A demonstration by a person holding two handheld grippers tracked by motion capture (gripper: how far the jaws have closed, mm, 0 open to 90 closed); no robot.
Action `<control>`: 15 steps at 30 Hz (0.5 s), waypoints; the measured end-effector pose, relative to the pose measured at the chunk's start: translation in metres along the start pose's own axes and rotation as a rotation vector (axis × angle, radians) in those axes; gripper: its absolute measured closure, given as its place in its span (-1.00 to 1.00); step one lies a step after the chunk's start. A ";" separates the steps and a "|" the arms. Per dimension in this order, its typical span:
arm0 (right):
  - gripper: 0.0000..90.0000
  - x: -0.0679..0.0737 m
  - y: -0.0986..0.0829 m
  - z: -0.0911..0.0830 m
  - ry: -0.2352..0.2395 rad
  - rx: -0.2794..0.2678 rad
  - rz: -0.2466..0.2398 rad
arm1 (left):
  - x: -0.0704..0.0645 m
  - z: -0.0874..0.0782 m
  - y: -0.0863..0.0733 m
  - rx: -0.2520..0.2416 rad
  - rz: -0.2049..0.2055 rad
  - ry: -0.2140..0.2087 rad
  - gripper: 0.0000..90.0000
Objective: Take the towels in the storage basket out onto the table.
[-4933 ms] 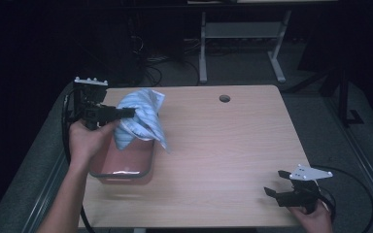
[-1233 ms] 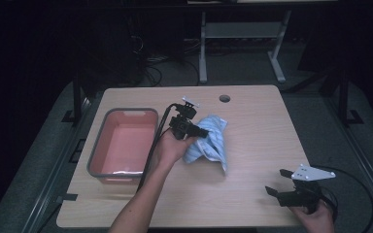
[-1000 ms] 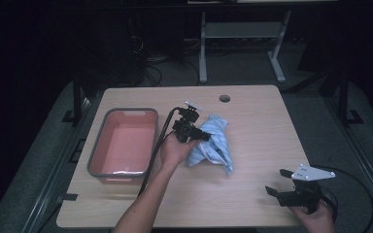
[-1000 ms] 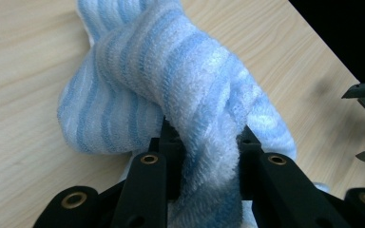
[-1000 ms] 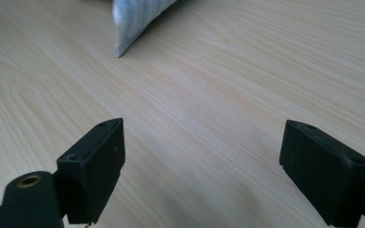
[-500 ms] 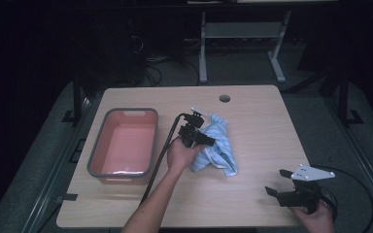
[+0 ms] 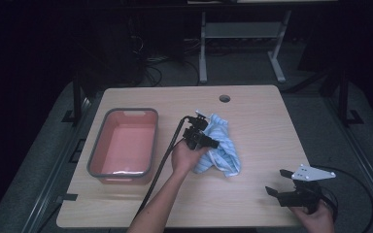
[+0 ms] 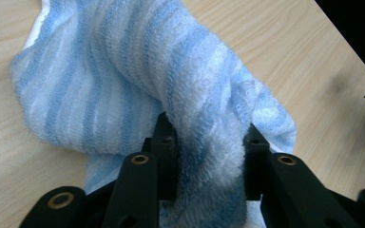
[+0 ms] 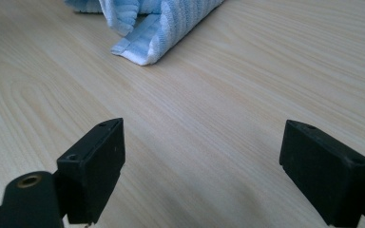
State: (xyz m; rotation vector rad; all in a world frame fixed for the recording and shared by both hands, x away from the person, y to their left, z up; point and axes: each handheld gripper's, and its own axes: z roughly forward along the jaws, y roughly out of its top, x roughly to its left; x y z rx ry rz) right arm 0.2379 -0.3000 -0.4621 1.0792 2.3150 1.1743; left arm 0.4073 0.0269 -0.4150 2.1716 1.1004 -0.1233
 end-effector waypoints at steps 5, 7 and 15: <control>-0.67 0.000 0.000 0.000 -0.002 0.002 0.001 | 0.001 -0.001 0.000 0.002 -0.004 -0.003 0.33; -0.67 0.001 0.000 0.001 -0.001 0.005 0.004 | 0.001 -0.002 0.000 0.000 -0.003 -0.002 0.30; -0.67 0.002 0.001 0.000 -0.002 0.001 0.003 | -0.001 -0.005 0.000 -0.009 0.000 -0.002 0.16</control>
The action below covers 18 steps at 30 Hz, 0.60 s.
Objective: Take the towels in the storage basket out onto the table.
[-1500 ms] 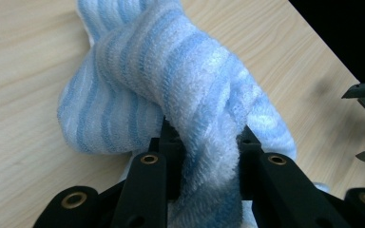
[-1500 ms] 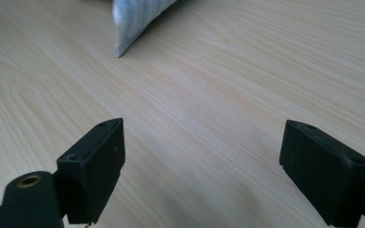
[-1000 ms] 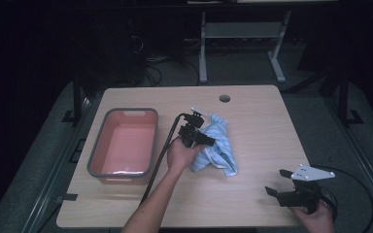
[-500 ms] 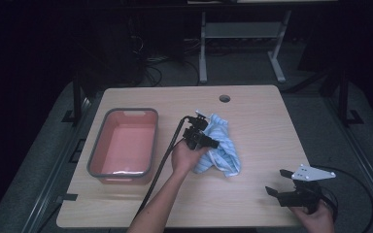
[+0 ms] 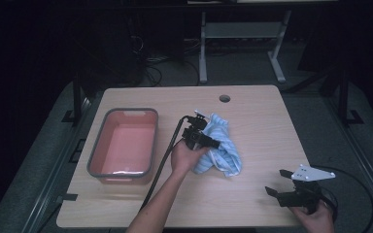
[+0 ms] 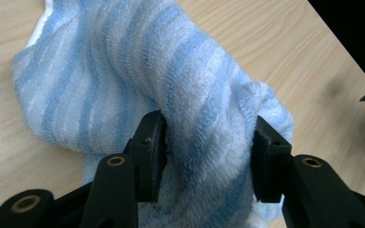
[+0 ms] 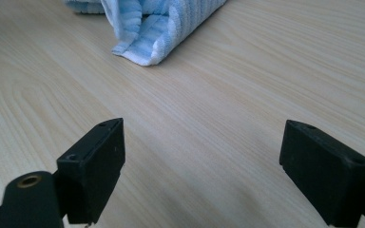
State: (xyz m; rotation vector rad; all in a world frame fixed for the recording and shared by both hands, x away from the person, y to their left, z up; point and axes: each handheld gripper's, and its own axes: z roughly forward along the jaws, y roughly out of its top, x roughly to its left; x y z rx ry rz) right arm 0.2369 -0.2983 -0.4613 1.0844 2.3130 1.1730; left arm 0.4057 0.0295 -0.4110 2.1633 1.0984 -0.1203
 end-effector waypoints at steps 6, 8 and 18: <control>-0.67 0.000 0.000 0.000 -0.001 0.003 -0.002 | 0.000 -0.002 0.000 -0.006 -0.013 -0.002 0.08; -0.67 0.000 0.000 0.000 -0.002 0.001 0.000 | 0.000 -0.003 0.000 -0.008 -0.009 -0.003 0.06; -0.67 0.000 0.000 0.000 -0.003 0.002 -0.003 | -0.001 -0.014 0.000 -0.024 -0.004 0.000 -0.13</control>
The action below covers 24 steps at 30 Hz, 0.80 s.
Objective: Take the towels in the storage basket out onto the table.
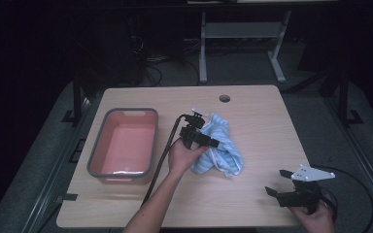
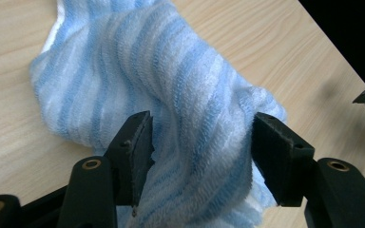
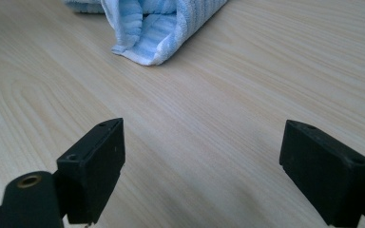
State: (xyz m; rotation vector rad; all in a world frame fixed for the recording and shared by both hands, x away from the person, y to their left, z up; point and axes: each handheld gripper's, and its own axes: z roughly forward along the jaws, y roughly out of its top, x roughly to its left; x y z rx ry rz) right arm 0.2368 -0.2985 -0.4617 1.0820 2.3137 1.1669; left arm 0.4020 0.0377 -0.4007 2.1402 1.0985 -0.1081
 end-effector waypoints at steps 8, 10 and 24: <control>-0.67 0.000 0.000 0.000 -0.001 0.001 0.001 | -0.001 -0.010 0.000 -0.003 0.014 0.001 -0.19; -0.67 0.000 0.000 0.000 -0.002 0.002 0.001 | -0.001 -0.012 -0.001 -0.005 0.019 0.006 -0.20; -0.67 0.000 0.000 0.001 -0.004 0.007 0.005 | -0.005 -0.031 -0.010 -0.011 0.063 0.035 -0.30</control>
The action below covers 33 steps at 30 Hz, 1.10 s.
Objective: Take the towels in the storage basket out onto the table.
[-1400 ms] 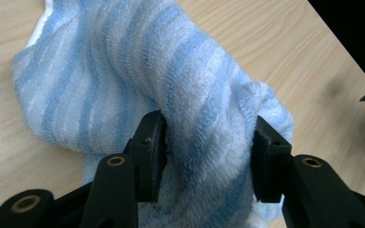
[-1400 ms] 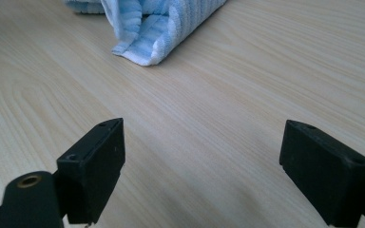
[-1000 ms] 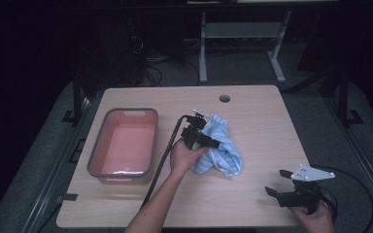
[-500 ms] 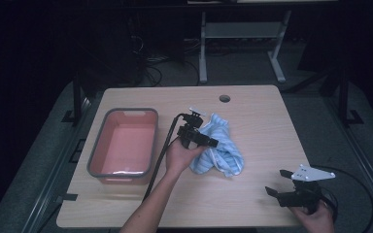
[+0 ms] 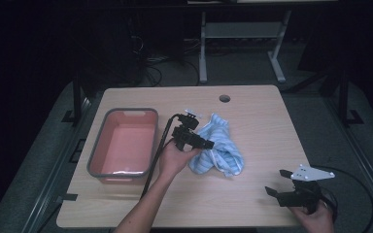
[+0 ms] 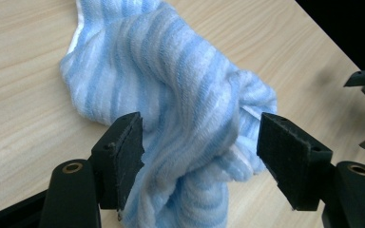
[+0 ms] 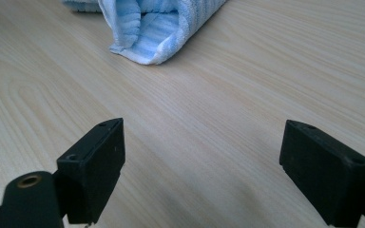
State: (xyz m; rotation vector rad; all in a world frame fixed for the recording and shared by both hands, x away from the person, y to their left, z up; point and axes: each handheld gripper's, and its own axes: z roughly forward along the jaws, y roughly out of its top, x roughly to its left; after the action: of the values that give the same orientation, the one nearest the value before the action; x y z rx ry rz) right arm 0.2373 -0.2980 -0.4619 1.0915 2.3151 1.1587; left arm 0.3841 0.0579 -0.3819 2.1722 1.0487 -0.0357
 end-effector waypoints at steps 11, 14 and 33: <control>-0.67 -0.001 -0.001 0.000 -0.005 0.000 0.004 | -0.001 -0.011 -0.009 0.004 0.017 0.002 -0.34; -0.67 -0.001 0.000 0.000 -0.004 -0.001 0.003 | -0.002 -0.014 -0.013 -0.002 0.010 0.009 -0.35; -0.67 -0.003 -0.001 -0.001 -0.007 0.002 0.008 | 0.000 -0.024 -0.036 0.002 0.009 0.010 -0.39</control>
State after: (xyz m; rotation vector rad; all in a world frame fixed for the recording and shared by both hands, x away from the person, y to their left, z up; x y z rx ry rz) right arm 0.2381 -0.3007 -0.4625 1.1046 2.3091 1.1536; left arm 0.3522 0.0876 -0.3852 2.1809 1.0446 -0.0211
